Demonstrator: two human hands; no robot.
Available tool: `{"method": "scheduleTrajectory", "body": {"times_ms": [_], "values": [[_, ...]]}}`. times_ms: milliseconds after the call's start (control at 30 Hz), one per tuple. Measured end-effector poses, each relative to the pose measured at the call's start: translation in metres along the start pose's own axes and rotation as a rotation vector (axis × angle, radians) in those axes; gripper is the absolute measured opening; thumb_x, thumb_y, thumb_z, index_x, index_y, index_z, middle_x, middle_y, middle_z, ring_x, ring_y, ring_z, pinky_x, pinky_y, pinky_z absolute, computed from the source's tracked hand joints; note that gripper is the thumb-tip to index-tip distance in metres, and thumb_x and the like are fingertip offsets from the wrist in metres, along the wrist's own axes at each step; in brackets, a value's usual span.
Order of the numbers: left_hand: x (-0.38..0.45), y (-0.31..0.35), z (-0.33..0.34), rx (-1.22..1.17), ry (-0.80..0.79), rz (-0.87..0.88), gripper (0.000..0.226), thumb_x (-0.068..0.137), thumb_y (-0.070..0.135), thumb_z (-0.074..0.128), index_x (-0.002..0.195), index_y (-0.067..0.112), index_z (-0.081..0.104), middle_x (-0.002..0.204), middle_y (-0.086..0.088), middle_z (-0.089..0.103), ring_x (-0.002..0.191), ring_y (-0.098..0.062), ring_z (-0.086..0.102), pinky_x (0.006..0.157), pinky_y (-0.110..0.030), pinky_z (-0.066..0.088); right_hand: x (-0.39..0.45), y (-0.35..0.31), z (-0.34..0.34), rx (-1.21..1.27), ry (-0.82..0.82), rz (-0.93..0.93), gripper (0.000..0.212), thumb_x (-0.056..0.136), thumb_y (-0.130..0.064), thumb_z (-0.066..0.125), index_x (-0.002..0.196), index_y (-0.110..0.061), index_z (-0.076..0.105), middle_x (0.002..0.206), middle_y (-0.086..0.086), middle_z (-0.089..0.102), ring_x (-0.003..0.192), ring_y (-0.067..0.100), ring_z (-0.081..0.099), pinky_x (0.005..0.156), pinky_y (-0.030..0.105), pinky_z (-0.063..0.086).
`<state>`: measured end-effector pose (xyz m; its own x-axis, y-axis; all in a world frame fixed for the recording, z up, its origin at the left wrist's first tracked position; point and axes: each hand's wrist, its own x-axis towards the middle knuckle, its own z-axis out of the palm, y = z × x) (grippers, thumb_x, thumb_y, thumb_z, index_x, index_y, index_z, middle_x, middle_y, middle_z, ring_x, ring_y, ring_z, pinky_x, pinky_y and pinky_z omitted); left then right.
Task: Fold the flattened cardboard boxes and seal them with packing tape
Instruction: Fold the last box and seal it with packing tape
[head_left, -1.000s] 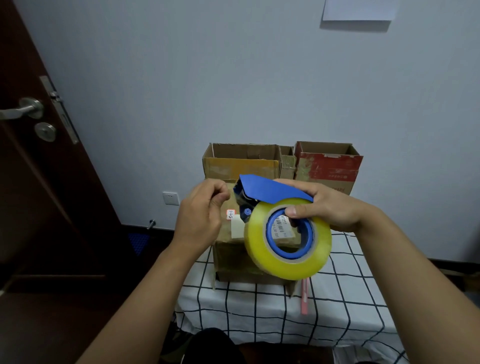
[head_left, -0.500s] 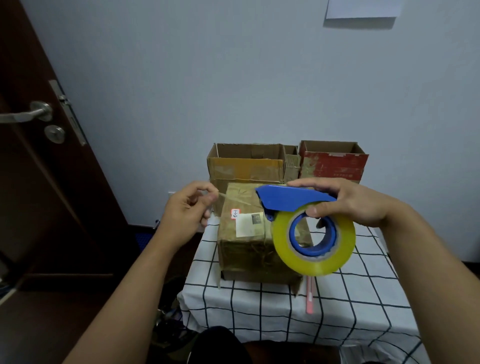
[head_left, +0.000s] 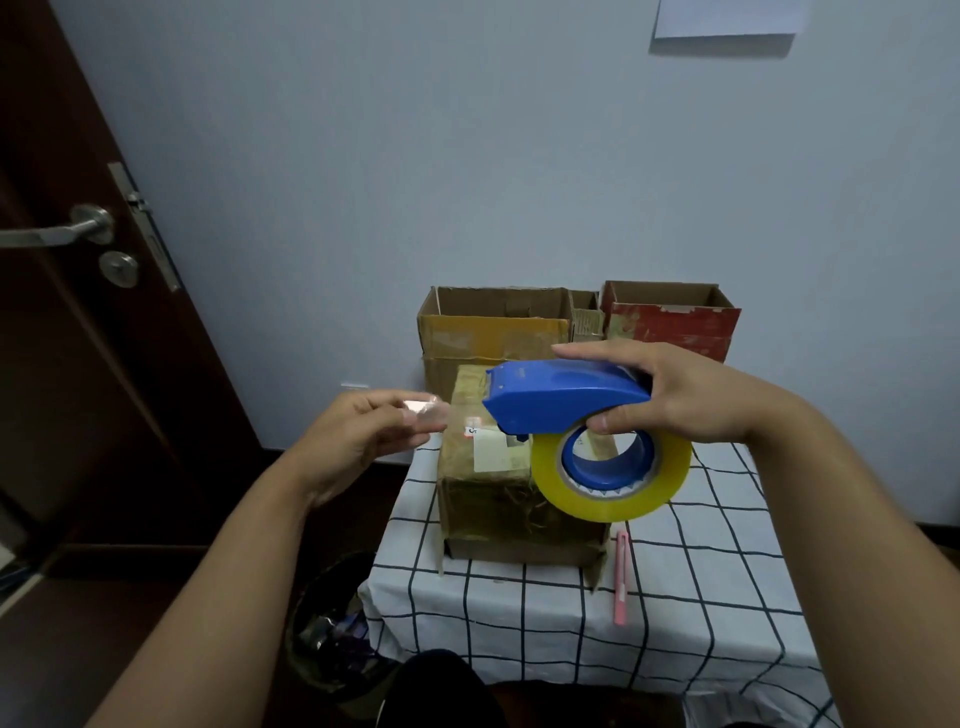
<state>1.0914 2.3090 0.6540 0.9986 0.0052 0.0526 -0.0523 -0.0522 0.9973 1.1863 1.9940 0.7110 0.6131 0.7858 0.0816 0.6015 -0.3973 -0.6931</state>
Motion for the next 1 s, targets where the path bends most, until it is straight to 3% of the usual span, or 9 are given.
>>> {"method": "scheduleTrajectory", "body": {"times_ms": [167, 333, 500, 567, 667, 733, 833, 933, 1000], "values": [[0.002, 0.000, 0.002, 0.228, 0.137, 0.062, 0.031, 0.092, 0.012, 0.062, 0.117, 0.031, 0.065, 0.065, -0.010, 0.069, 0.061, -0.022, 0.068, 0.063, -0.027, 0.057, -0.002, 0.003, -0.001, -0.010, 0.018, 0.017, 0.068, 0.085, -0.024, 0.076, 0.136, -0.054, 0.043, 0.114, -0.033, 0.061, 0.104, 0.002, 0.063, 0.085, 0.018, 0.052], [0.000, -0.002, 0.006, 0.021, 0.080, 0.060, 0.014, 0.083, 0.003, 0.061, 0.096, 0.004, 0.065, 0.092, -0.009, 0.076, 0.083, -0.021, 0.073, 0.075, -0.025, 0.059, -0.004, 0.013, 0.000, 0.027, 0.037, 0.043, 0.069, 0.084, -0.024, 0.077, 0.137, -0.053, 0.044, 0.117, -0.025, 0.065, 0.104, 0.005, 0.066, 0.089, 0.020, 0.052], [0.001, 0.000, 0.003, 0.093, 0.063, 0.018, 0.016, 0.088, -0.007, 0.059, 0.099, -0.001, 0.068, 0.096, -0.011, 0.076, 0.095, -0.023, 0.072, 0.078, -0.022, 0.057, -0.005, 0.017, -0.001, 0.023, 0.067, 0.039, 0.070, 0.083, -0.024, 0.077, 0.136, -0.054, 0.044, 0.117, -0.025, 0.064, 0.104, 0.006, 0.065, 0.088, 0.019, 0.051], [0.000, 0.000, 0.000, 0.040, 0.039, -0.016, 0.018, 0.081, 0.001, 0.069, 0.098, -0.001, 0.071, 0.100, -0.013, 0.075, 0.100, -0.026, 0.071, 0.079, -0.023, 0.058, -0.004, 0.016, -0.001, 0.012, 0.074, 0.032, 0.070, 0.083, -0.023, 0.078, 0.135, -0.055, 0.044, 0.117, -0.026, 0.064, 0.104, 0.004, 0.065, 0.086, 0.017, 0.051], [-0.004, 0.001, -0.010, -0.117, -0.048, -0.061, 0.054, 0.054, 0.029, 0.092, 0.100, 0.005, 0.077, 0.113, -0.017, 0.071, 0.108, -0.028, 0.068, 0.083, -0.026, 0.057, -0.001, 0.015, -0.001, -0.015, 0.081, 0.023, 0.068, 0.083, -0.024, 0.078, 0.134, -0.055, 0.045, 0.119, -0.027, 0.059, 0.104, -0.001, 0.062, 0.082, 0.015, 0.050], [-0.006, 0.003, -0.010, -0.250, -0.060, -0.087, 0.058, 0.058, 0.033, 0.090, 0.105, 0.001, 0.075, 0.117, -0.019, 0.069, 0.110, -0.030, 0.067, 0.086, -0.029, 0.057, 0.001, 0.013, 0.000, -0.058, 0.078, 0.019, 0.068, 0.084, -0.026, 0.077, 0.135, -0.056, 0.044, 0.122, -0.027, 0.053, 0.105, -0.005, 0.058, 0.082, 0.013, 0.048], [0.000, 0.003, 0.005, -0.234, 0.155, -0.143, 0.041, 0.080, 0.035, 0.073, 0.095, -0.003, 0.069, 0.098, -0.018, 0.073, 0.091, -0.024, 0.073, 0.078, -0.028, 0.060, 0.005, 0.012, 0.004, -0.140, 0.072, 0.010, 0.068, 0.084, -0.032, 0.076, 0.138, -0.055, 0.043, 0.122, -0.025, 0.050, 0.108, -0.004, 0.054, 0.087, 0.018, 0.046], [0.008, 0.001, 0.018, -0.115, 0.316, -0.168, 0.014, 0.082, 0.011, 0.072, 0.087, 0.004, 0.060, 0.081, -0.013, 0.070, 0.076, -0.018, 0.070, 0.071, -0.024, 0.060, 0.010, 0.006, 0.012, -0.220, 0.049, 0.004, 0.065, 0.085, -0.038, 0.074, 0.139, -0.055, 0.042, 0.121, -0.018, 0.050, 0.108, 0.003, 0.053, 0.092, 0.025, 0.047], [0.012, 0.001, 0.017, -0.050, 0.361, -0.163, 0.018, 0.085, -0.003, 0.069, 0.093, 0.006, 0.056, 0.077, -0.012, 0.069, 0.074, -0.021, 0.068, 0.067, -0.024, 0.060, 0.011, 0.002, 0.017, -0.267, 0.034, -0.007, 0.062, 0.086, -0.042, 0.071, 0.137, -0.055, 0.041, 0.117, -0.017, 0.049, 0.105, 0.005, 0.053, 0.092, 0.026, 0.046]]}}
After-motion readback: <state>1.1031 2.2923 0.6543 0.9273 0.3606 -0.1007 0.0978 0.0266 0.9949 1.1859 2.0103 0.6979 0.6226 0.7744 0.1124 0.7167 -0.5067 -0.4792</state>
